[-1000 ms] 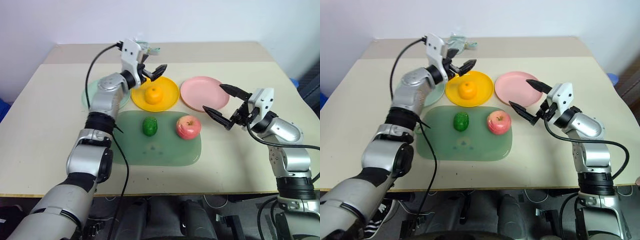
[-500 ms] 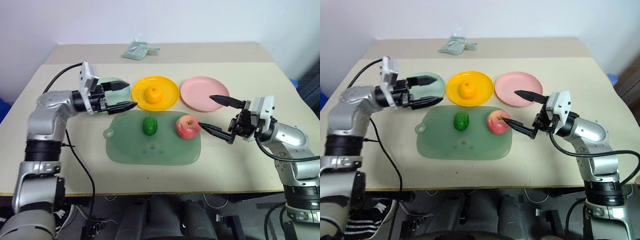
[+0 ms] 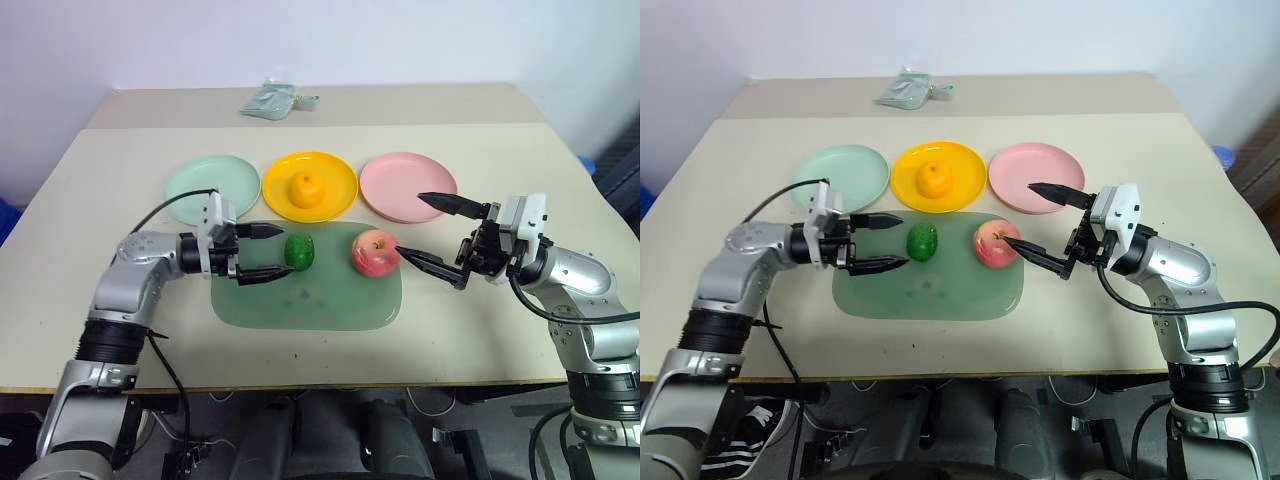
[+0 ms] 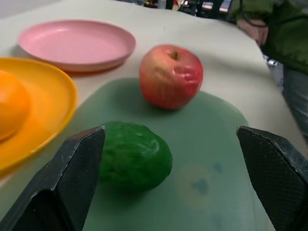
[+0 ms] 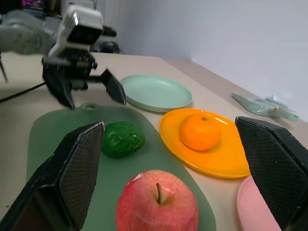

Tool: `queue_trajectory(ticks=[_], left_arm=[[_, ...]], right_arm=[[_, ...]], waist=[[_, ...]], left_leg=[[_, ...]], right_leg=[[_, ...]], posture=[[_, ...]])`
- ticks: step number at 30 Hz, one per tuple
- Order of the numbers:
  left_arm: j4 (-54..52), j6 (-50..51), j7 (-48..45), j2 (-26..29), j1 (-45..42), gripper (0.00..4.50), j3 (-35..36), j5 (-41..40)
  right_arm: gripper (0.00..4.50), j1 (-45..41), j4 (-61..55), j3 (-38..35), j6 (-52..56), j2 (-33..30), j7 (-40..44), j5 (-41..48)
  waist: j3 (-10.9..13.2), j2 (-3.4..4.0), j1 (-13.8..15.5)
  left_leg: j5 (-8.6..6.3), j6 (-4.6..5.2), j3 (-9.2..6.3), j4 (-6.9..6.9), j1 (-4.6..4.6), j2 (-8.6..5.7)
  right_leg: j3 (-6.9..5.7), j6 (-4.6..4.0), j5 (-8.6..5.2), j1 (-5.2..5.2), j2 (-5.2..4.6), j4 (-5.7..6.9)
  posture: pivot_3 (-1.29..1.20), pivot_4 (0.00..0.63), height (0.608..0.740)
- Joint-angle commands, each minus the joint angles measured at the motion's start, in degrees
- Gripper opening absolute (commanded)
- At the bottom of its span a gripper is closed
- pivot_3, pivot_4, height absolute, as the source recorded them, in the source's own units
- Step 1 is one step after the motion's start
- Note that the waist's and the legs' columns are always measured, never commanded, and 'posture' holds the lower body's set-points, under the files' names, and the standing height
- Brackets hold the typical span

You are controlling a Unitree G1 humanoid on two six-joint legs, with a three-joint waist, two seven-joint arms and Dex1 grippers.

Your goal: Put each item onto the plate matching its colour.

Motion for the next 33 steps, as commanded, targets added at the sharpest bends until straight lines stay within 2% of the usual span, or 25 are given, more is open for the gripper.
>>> queue_trajectory(ticks=[1,4,8,10,27,29,32,33], left_arm=[[1.38,-6.26,4.49,-3.17,-0.61,4.46,-0.31,2.88],[5.03,-11.81,10.2,-7.27,-1.86,4.46,-0.63,6.49],[5.4,-10.33,12.13,-9.57,-1.61,4.46,-1.05,6.36],[5.94,-12.67,11.83,-9.39,-1.59,4.46,-1.73,7.58],[7.48,-5.28,13.17,-9.94,-1.41,4.46,-2.95,7.2],[7.4,-3.88,12.51,-9.72,-1.32,3.93,-3.05,6.76],[7.07,-4.52,13.36,-9.71,-1.14,2.88,-2.88,7.25],[7.12,-5.22,13.83,-9.64,-1.13,2.83,-3.01,7.87]], right_arm=[[4.5,-0.3,-1.35,-0.69,-0.73,-0.22,-0.27,0.1],[4.5,-0.22,-1.24,-0.62,-0.94,-0.15,-0.36,-0.23],[4.5,-0.04,-1.11,-0.79,-1.04,-0.33,-0.37,-0.37],[4.5,-0.01,-1.07,-0.83,-1.16,-0.39,-0.34,-0.53],[4.5,1.86,-1.7,-0.22,-0.66,-1.91,1.72,-0.84],[4.5,1.85,-1.69,-0.23,-0.65,-1.95,1.65,-0.9],[4.5,1.96,-1.79,-0.2,-0.65,-2.07,1.72,-0.89],[4.5,1.99,-1.8,-0.2,-0.65,-2.07,1.7,-0.88]], waist=[[0.0,0.0,0.07],[-0.02,-0.01,0.18],[-0.02,-0.01,0.11],[-0.02,-0.01,0.0],[-0.02,-0.01,0.09],[-0.02,-0.01,0.03],[-0.02,-0.01,0.06],[-0.02,-0.01,0.07]], left_leg=[[0.0,0.0,0.01,0.01,0.0,0.0],[0.0,0.01,0.14,0.05,0.03,0.01],[0.01,0.04,0.22,0.07,0.02,0.01],[0.0,0.06,0.23,0.05,0.02,0.02],[0.0,0.06,0.27,0.06,0.02,0.09],[0.0,0.06,0.28,0.07,0.03,0.09],[0.0,0.06,0.28,0.07,0.04,0.12],[0.0,0.06,0.28,0.07,0.04,0.13]], right_leg=[[0.01,0.02,0.02,0.0,0.0,0.0],[0.07,-0.02,0.04,0.03,-0.01,-0.01],[0.13,0.05,0.09,0.01,-0.01,-0.02],[0.14,0.06,0.09,-0.01,0.0,-0.03],[0.14,0.06,0.11,-0.02,0.08,-0.02],[0.15,0.06,0.11,-0.01,0.08,-0.02],[0.15,0.04,0.12,-0.01,0.11,-0.02],[0.16,0.04,0.12,-0.01,0.12,-0.02]], posture=[[0.0,0.15,0.74],[0.0,0.15,0.74],[0.0,0.15,0.74],[0.0,0.15,0.74],[0.0,0.15,0.74],[0.0,0.15,0.74],[0.0,0.15,0.74],[0.0,0.15,0.74]])
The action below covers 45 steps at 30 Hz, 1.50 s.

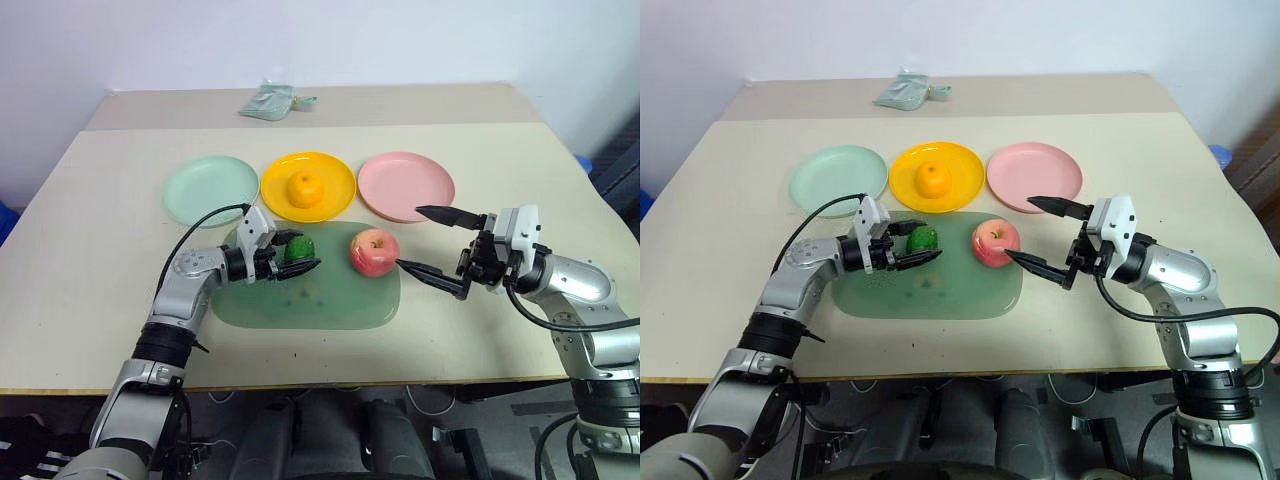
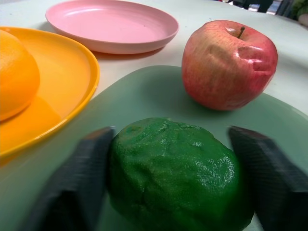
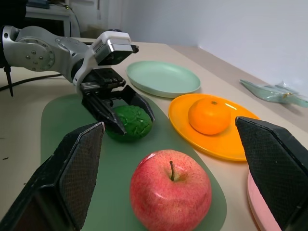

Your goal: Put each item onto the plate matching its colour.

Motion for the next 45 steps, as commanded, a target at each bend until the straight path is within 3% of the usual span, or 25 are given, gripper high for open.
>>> queue_trajectory(ticks=[1,8,14,17,27,40,43,45], left_arm=[[-1.21,-1.77,1.07,0.18,0.4,2.83,0.29,0.77],[-0.88,0.71,6.12,-0.09,-2.78,2.83,6.36,-3.45],[7.09,-1.22,17.94,-0.76,-9.87,2.83,15.71,-4.99],[15.78,-5.35,27.75,-0.96,-14.85,2.83,18.94,-2.3],[34.71,-14.83,42.58,-2.38,-23.29,2.83,20.42,1.86],[39.5,-15.88,45.46,-1.78,-23.55,2.83,19.8,3.99],[39.46,-16.11,46.05,-1.62,-23.34,4.2,19.77,4.57],[39.32,-16.27,46.31,-1.63,-23.23,4.42,19.8,4.71]], right_arm=[[4.5,-0.03,-1.89,-0.79,-0.58,-0.85,0.01,-0.03],[4.5,0.17,-1.84,-0.87,-0.6,-0.83,0.0,0.0],[4.5,-0.58,-0.6,-0.52,-1.39,-0.07,-0.19,-0.41],[4.5,-5.19,5.47,0.36,-4.31,2.38,-4.76,-5.09],[4.5,-6.61,6.01,1.18,-4.72,3.2,-4.98,-5.7],[4.5,-5.88,3.65,0.19,-1.95,3.92,-7.35,-4.12],[4.5,-5.88,3.53,0.17,-2.0,3.91,-7.04,-3.89],[4.5,-5.84,3.46,0.25,-2.11,3.84,-6.81,-3.9]], waist=[[0.0,0.0,0.01],[0.01,-0.01,0.02],[0.01,-0.03,0.05],[0.0,-0.04,-0.09],[0.02,-0.07,0.18],[0.01,-0.07,-0.04],[0.01,-0.07,-0.04],[0.01,-0.07,-0.05]], left_leg=[[0.0,0.0,0.0,0.0,0.0,0.0],[0.0,0.0,0.0,0.0,0.0,0.0],[0.0,0.0,0.01,0.02,-0.01,0.05],[0.0,0.0,0.04,0.02,0.0,0.04],[-0.03,0.04,0.06,0.02,-0.05,-0.07],[-0.02,0.03,0.08,0.05,-0.03,-0.06],[-0.02,0.04,0.08,0.05,-0.03,-0.06],[-0.02,0.03,0.08,0.05,-0.03,-0.06]], right_leg=[[0.0,0.0,0.0,0.0,0.0,0.0],[0.01,-0.01,0.0,0.0,0.0,0.0],[0.0,0.03,0.04,-0.01,0.06,-0.01],[0.01,0.18,0.13,0.0,0.07,-0.04],[0.01,0.3,0.25,0.0,0.06,-0.06],[0.01,0.29,0.27,-0.01,0.08,-0.04],[0.01,0.29,0.27,0.0,0.08,-0.04],[0.01,0.29,0.27,0.0,0.08,-0.04]], posture=[[0.0,0.15,0.74],[0.0,0.15,0.74],[0.0,0.15,0.74],[0.0,0.15,0.74],[0.0,0.15,0.74],[0.0,0.15,0.74],[0.0,0.15,0.74],[0.0,0.15,0.74]])
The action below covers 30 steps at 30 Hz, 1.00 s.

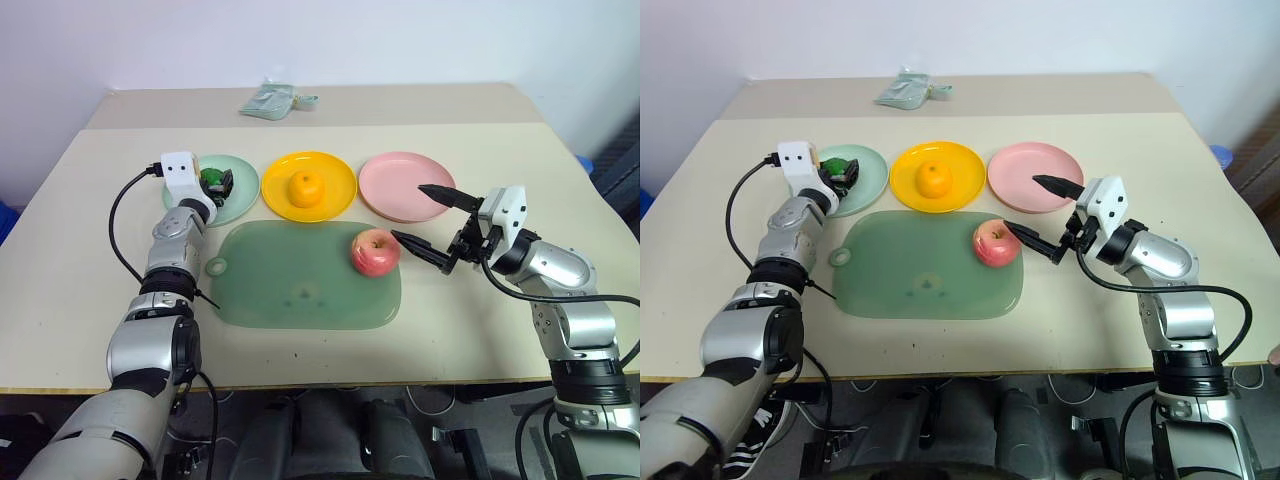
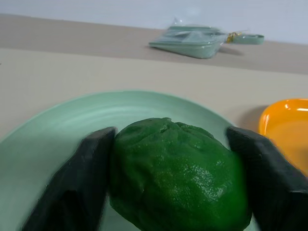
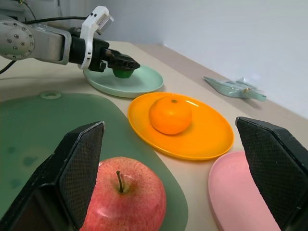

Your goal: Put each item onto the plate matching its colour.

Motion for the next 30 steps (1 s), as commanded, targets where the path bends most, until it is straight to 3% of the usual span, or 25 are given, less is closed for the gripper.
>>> queue_trajectory(ticks=[1,4,7,11,19,30], left_arm=[[-1.35,-1.36,0.27,0.93,-0.29,4.42,-0.05,0.76],[-3.05,-1.8,-1.52,0.51,0.22,4.42,0.02,0.19],[-10.83,-2.13,-12.66,0.44,2.8,4.42,-0.65,-3.24],[-23.34,2.04,-28.39,3.96,8.37,4.42,-0.43,-9.62],[-40.82,15.64,-52.68,13.14,17.36,4.42,-3.66,-19.29],[-47.41,20.4,-64.03,19.2,23.47,4.42,-5.4,-20.45]], right_arm=[[4.5,-0.11,-2.95,-1.03,-0.41,-0.31,0.67,1.77],[4.5,0.02,-3.11,-1.13,0.11,-0.42,0.86,2.09],[4.5,0.5,-3.48,-1.3,2.26,-1.35,1.16,2.95],[4.5,1.6,-5.03,-0.96,6.36,-2.86,2.41,4.78],[4.5,-0.28,-4.12,3.39,8.9,-1.95,-1.13,-0.33],[4.5,-1.69,-3.24,10.52,11.88,1.98,-5.36,-5.68]], waist=[[0.0,0.0,-0.01],[0.0,0.0,-0.05],[0.0,0.0,-0.05],[0.0,0.0,-0.32],[-0.01,0.03,-0.29],[-0.01,0.04,0.0]], left_leg=[[0.0,0.0,0.0,0.0,0.0,0.0],[0.0,0.0,0.0,0.0,0.0,0.0],[0.0,0.0,0.01,0.0,0.0,0.02],[0.0,0.0,0.01,-0.02,-0.01,0.06],[0.0,-0.02,0.09,-0.01,0.04,0.19],[0.0,-0.02,0.1,-0.07,0.02,0.24]], right_leg=[[0.0,0.0,0.0,0.0,0.0,0.0],[0.0,0.0,0.0,0.0,0.0,0.0],[0.01,0.0,0.0,0.0,0.0,0.0],[0.03,-0.02,0.01,-0.02,0.0,-0.01],[0.1,-0.14,0.04,-0.04,0.07,-0.02],[0.15,-0.32,-0.05,-0.11,0.09,-0.1]], posture=[[0.0,0.15,0.74],[0.0,0.15,0.74],[0.0,0.15,0.74],[0.0,0.15,0.74],[0.0,0.15,0.74],[0.0,0.15,0.74]])
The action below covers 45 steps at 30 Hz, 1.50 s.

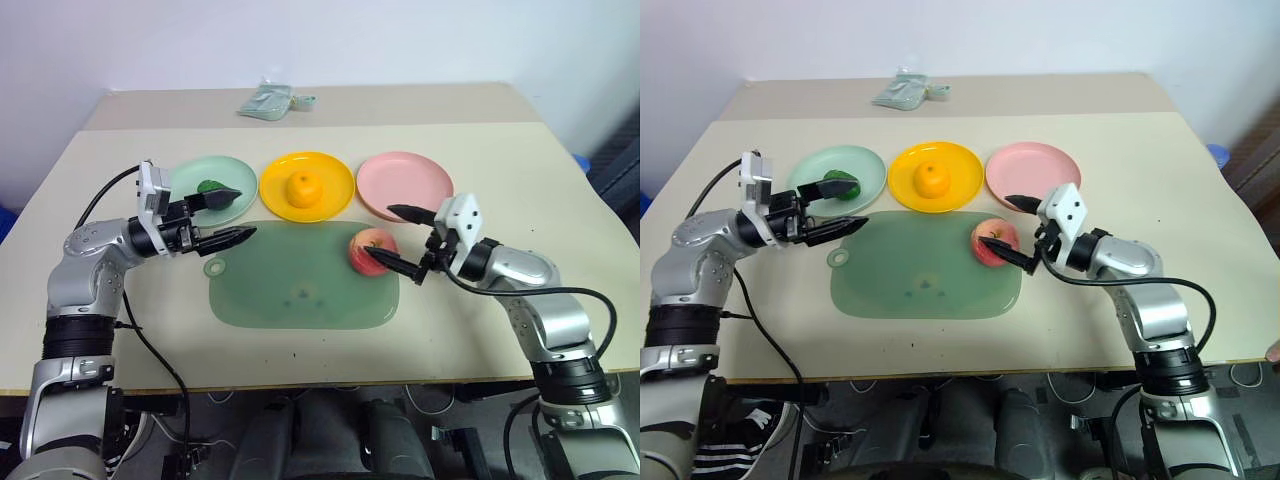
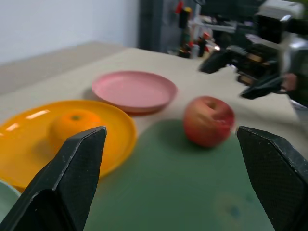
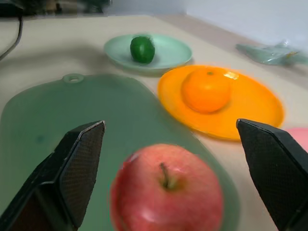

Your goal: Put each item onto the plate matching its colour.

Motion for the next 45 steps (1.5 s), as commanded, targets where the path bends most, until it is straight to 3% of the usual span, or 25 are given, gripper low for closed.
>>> queue_trajectory(ticks=[1,7,18,22,23,33,37,45], left_arm=[[-2.4,0.6,-1.3,1.04,0.5,4.42,-0.1,-0.83],[-3.97,2.53,-1.69,1.16,1.43,4.42,0.13,-1.62],[-4.97,2.67,-0.53,0.53,2.59,4.42,0.43,-2.05],[-4.85,2.28,-0.19,0.11,2.43,4.5,0.24,-1.92],[-4.91,2.31,-0.1,0.01,2.37,4.5,0.21,-1.92],[-4.87,2.84,0.63,-0.36,1.93,4.5,0.2,-2.39],[-4.8,2.85,1.1,-0.93,1.58,4.5,0.19,-2.79],[-4.55,1.34,3.72,-2.67,0.9,4.5,0.94,-2.33]], right_arm=[[4.5,-0.73,0.57,0.82,0.33,0.06,-0.3,-1.45],[4.5,-2.33,5.28,2.47,-1.15,-0.12,-0.63,-5.49],[4.5,-2.77,6.79,2.45,0.13,0.34,0.97,-4.9],[3.25,-2.81,6.72,2.25,0.41,0.23,1.05,-5.02],[3.12,-2.79,6.67,2.22,0.34,0.2,1.05,-5.09],[3.11,-7.05,5.98,-4.24,5.62,2.28,-0.94,2.29],[3.11,-12.58,10.89,-7.88,5.75,4.22,-5.65,2.88],[3.11,-26.39,35.68,-8.24,-4.78,5.88,-19.38,-7.96]], waist=[[0.0,0.0,0.03],[0.0,0.0,-0.07],[0.0,0.0,-0.1],[0.0,0.0,-0.09],[0.0,0.0,-0.09],[0.01,0.02,-0.12],[0.02,0.04,-0.22],[0.02,0.04,-0.2]], left_leg=[[0.0,0.0,0.0,0.0,-0.01,0.0],[0.0,0.0,0.01,0.0,-0.01,0.0],[0.0,0.0,0.0,-0.01,0.0,0.02],[0.0,0.0,0.01,-0.01,0.0,0.02],[0.0,0.0,0.01,-0.01,0.0,0.02],[0.0,0.0,0.01,-0.01,-0.01,0.02],[0.0,0.0,0.03,-0.02,-0.02,0.04],[0.0,0.0,0.09,-0.1,-0.03,0.02]], right_leg=[[0.0,0.0,0.0,0.0,0.0,-0.01],[0.0,0.0,0.0,-0.01,0.01,0.0],[0.01,0.0,0.0,-0.01,0.03,0.0],[0.01,0.0,0.0,-0.01,0.02,-0.01],[0.01,0.0,0.0,-0.01,0.02,-0.01],[0.01,0.0,0.0,-0.02,0.02,-0.01],[0.05,-0.02,0.02,-0.08,0.04,0.0],[0.05,0.11,0.09,-0.09,0.04,-0.03]], posture=[[0.0,0.15,0.74],[0.0,0.15,0.74],[0.0,0.15,0.74],[0.0,0.15,0.74],[0.0,0.15,0.74],[0.0,0.15,0.74],[0.0,0.15,0.74],[0.0,0.15,0.74]])
